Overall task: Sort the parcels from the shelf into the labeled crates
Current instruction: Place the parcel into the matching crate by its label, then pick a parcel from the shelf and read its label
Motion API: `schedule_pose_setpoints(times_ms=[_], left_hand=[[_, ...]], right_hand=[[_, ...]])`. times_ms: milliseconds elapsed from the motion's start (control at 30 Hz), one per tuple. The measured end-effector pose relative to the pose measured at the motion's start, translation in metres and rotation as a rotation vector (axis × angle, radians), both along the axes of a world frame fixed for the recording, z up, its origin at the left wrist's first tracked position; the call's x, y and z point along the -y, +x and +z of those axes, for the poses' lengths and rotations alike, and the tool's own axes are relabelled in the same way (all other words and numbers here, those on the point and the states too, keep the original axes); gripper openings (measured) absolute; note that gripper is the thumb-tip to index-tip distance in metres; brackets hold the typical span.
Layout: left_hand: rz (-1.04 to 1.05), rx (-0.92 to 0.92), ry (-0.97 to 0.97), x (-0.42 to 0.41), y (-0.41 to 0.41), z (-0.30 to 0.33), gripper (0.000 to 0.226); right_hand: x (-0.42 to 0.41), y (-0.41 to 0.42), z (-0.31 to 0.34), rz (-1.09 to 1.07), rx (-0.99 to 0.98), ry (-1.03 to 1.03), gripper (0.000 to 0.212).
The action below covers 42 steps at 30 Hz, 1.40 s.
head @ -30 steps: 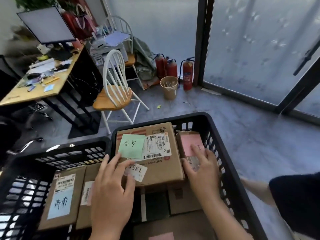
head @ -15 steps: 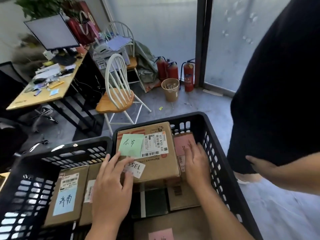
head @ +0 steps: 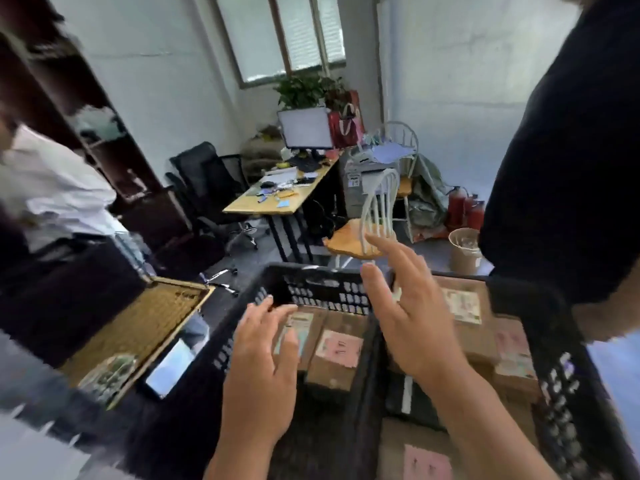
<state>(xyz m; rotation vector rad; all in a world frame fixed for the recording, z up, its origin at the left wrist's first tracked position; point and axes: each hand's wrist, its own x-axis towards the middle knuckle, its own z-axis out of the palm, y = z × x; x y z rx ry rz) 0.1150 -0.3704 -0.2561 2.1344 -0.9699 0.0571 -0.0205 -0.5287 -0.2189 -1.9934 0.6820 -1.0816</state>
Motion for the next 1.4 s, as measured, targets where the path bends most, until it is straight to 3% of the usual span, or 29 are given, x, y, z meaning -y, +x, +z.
schedule_pose_setpoints(times_ms=[233, 467, 633, 767, 900, 1133, 1333, 1400], left_hand=[[0.397, 0.248, -0.151, -0.262, -0.003, 0.077, 0.044], [0.865, 0.264, -0.070, -0.537, -0.088, 0.090, 0.047], [1.110, 0.274, -0.139, -0.661, -0.146, 0.098, 0.039], [1.219, 0.255, -0.179, -0.716, -0.171, 0.099, 0.029], [1.314, 0.213, -0.255, -0.755, -0.157, 0.105, 0.034], [1.596, 0.343, -0.324, -0.776, -0.106, 0.119, 0.026], [1.623, 0.331, -0.289, -0.766, -0.086, 0.116, 0.031], [1.595, 0.339, -0.247, -0.764, -0.084, 0.118, 0.043]], right_hand=[[-0.230, 0.061, 0.043, 0.491, -0.108, -0.278, 0.065], [-0.474, 0.062, 0.059, 0.910, -0.129, -0.370, 0.070], [-0.595, 0.053, 0.072, 1.120, -0.100, -0.427, 0.063], [-0.660, 0.055, 0.074, 1.235, -0.106, -0.414, 0.066], [-0.716, 0.078, 0.073, 1.312, -0.094, -0.338, 0.065], [-0.797, 0.150, 0.080, 1.357, -0.078, -0.071, 0.071], [-0.833, 0.175, 0.089, 1.394, -0.075, 0.115, 0.034], [-0.835, 0.175, 0.090, 1.384, -0.063, 0.144, 0.035]])
